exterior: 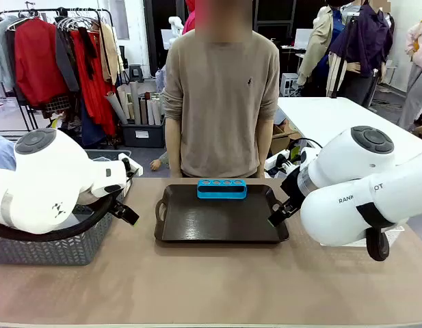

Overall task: Prepare the laboratory tools.
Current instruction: Pick up one Large Measuring Cup and place it on the Handle tray.

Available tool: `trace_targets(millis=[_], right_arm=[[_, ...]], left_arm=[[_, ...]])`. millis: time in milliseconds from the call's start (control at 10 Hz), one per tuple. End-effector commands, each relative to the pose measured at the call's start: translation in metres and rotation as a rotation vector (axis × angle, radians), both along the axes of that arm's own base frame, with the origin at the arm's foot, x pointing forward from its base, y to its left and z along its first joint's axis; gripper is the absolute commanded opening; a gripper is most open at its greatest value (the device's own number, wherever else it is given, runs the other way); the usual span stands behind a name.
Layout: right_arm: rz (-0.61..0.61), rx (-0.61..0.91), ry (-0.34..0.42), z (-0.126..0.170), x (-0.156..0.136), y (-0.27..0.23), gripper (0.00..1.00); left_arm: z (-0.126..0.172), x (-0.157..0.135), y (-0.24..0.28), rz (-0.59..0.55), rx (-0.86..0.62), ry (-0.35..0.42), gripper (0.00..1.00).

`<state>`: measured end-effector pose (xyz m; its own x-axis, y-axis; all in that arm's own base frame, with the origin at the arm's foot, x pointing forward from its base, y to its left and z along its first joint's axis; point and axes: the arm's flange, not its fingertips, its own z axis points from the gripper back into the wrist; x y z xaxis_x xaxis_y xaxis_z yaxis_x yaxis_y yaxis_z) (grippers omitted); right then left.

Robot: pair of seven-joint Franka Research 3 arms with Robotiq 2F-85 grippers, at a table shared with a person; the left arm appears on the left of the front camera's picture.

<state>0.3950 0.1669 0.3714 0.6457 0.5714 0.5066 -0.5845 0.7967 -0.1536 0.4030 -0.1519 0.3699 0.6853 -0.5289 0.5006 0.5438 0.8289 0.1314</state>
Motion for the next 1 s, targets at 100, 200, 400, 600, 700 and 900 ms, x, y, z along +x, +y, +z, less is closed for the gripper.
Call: trace_targets(millis=[100, 200, 400, 600, 700, 900], right_arm=[[0.0, 0.0, 0.0, 0.0, 0.0, 0.0, 1.0], [0.0, 0.0, 0.0, 0.0, 0.0, 0.0, 1.0], [0.0, 0.0, 0.0, 0.0, 0.0, 0.0, 1.0], [0.0, 0.0, 0.0, 0.0, 0.0, 0.0, 1.0], [0.0, 0.0, 0.0, 0.0, 0.0, 0.0, 1.0], [0.0, 0.0, 0.0, 0.0, 0.0, 0.0, 1.0]], left_arm=[[0.0001, 0.0, 0.0, 0.0, 0.0, 0.0, 1.0], [0.0001, 0.0, 0.0, 0.0, 0.0, 0.0, 1.0], [0.0001, 0.0, 0.0, 0.0, 0.0, 0.0, 1.0], [0.0001, 0.0, 0.0, 0.0, 0.0, 0.0, 1.0], [0.0001, 0.0, 0.0, 0.0, 0.0, 0.0, 1.0], [0.0001, 0.0, 0.0, 0.0, 0.0, 0.0, 1.0]])
